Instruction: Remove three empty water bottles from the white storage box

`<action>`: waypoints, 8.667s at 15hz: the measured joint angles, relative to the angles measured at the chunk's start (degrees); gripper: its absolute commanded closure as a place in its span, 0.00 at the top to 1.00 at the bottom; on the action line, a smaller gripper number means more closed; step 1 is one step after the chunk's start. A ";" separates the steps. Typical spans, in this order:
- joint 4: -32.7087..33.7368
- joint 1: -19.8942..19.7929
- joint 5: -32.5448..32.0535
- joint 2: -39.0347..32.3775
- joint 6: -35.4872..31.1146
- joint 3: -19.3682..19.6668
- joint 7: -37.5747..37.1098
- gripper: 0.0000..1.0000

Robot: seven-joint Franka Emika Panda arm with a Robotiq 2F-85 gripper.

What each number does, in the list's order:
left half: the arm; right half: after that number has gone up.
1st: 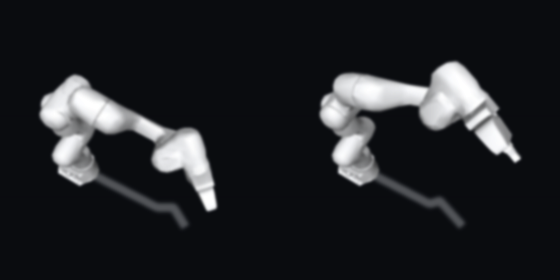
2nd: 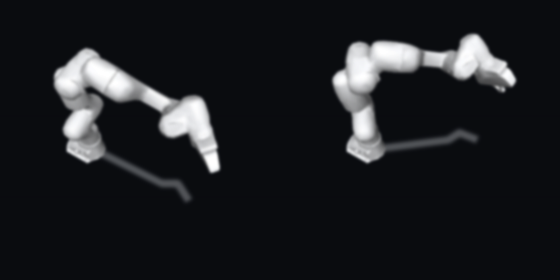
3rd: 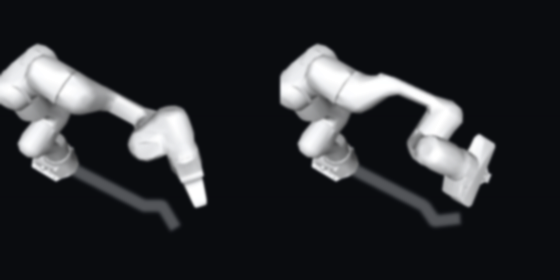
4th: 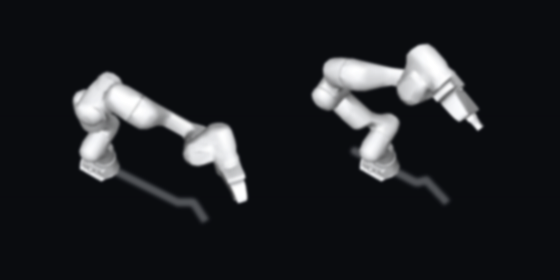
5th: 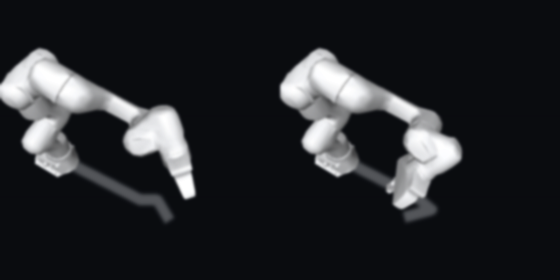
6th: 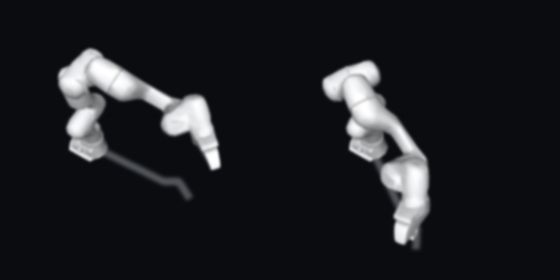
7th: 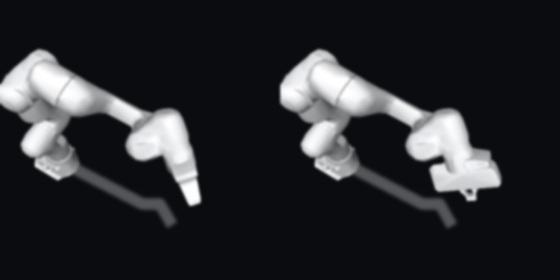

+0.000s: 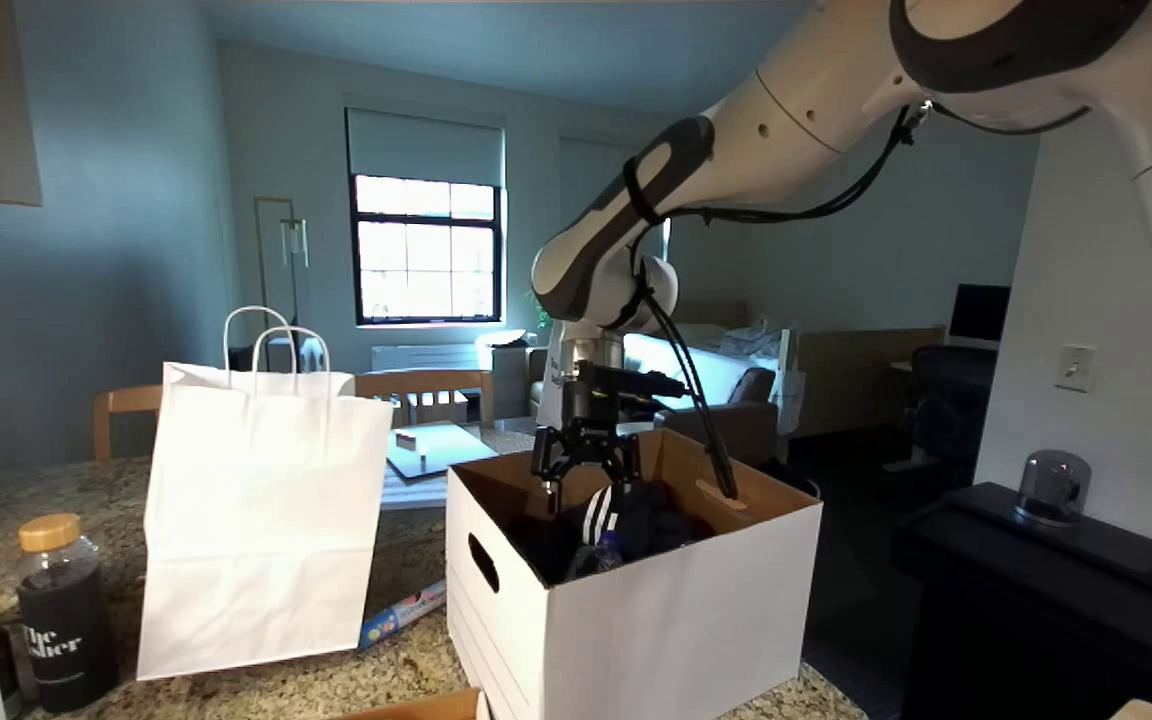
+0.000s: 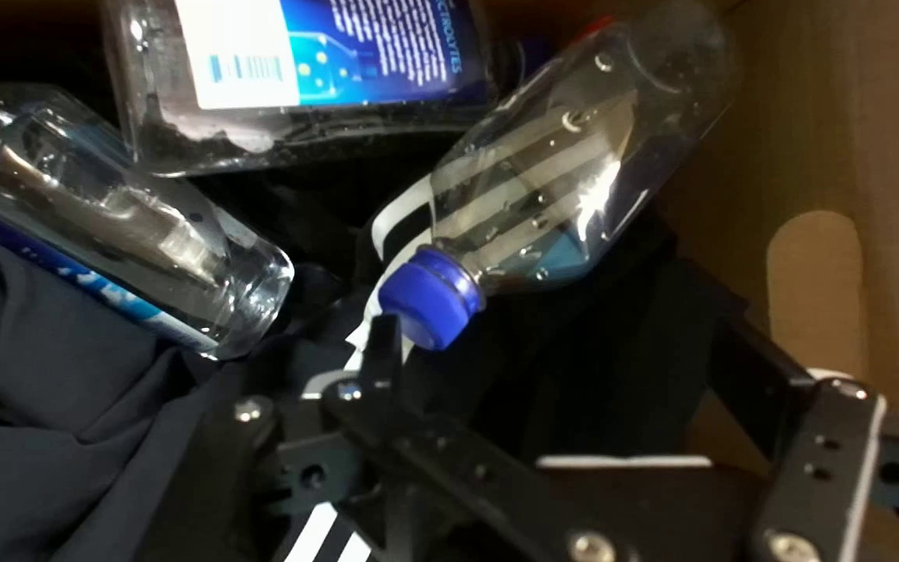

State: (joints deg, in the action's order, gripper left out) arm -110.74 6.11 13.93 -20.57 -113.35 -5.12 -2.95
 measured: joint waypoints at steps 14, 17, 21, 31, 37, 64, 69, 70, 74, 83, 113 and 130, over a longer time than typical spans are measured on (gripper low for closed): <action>0.53 -0.04 0.26 -5.44 -2.05 1.27 -3.96 1.00; 0.29 0.22 -0.27 -5.58 0.96 0.52 -3.37 0.74; 0.39 0.47 -0.99 -5.66 1.02 -0.09 -2.94 0.56; 0.56 0.89 -1.48 -5.23 -1.28 -0.42 -1.73 0.51; 1.02 0.79 -1.00 -1.54 -2.96 -1.39 0.40 0.51; 4.68 -2.21 4.79 -6.77 5.39 0.02 0.75 1.00; 4.68 -1.69 3.54 -8.49 5.41 -0.23 0.75 0.67; 4.68 -1.48 3.25 -8.66 5.40 -0.23 0.75 0.60; 5.32 -1.14 3.08 -8.76 4.78 -0.47 0.75 0.37; 6.96 -0.95 3.07 -8.58 4.52 -1.62 0.81 0.27; 13.74 -0.53 9.29 7.54 -4.81 -2.65 1.00 0.27; -8.85 14.62 10.48 -2.51 -45.36 -13.83 -6.11 0.27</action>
State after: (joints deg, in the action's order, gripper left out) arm -119.59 20.73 24.41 -23.08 -158.71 -18.95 -9.06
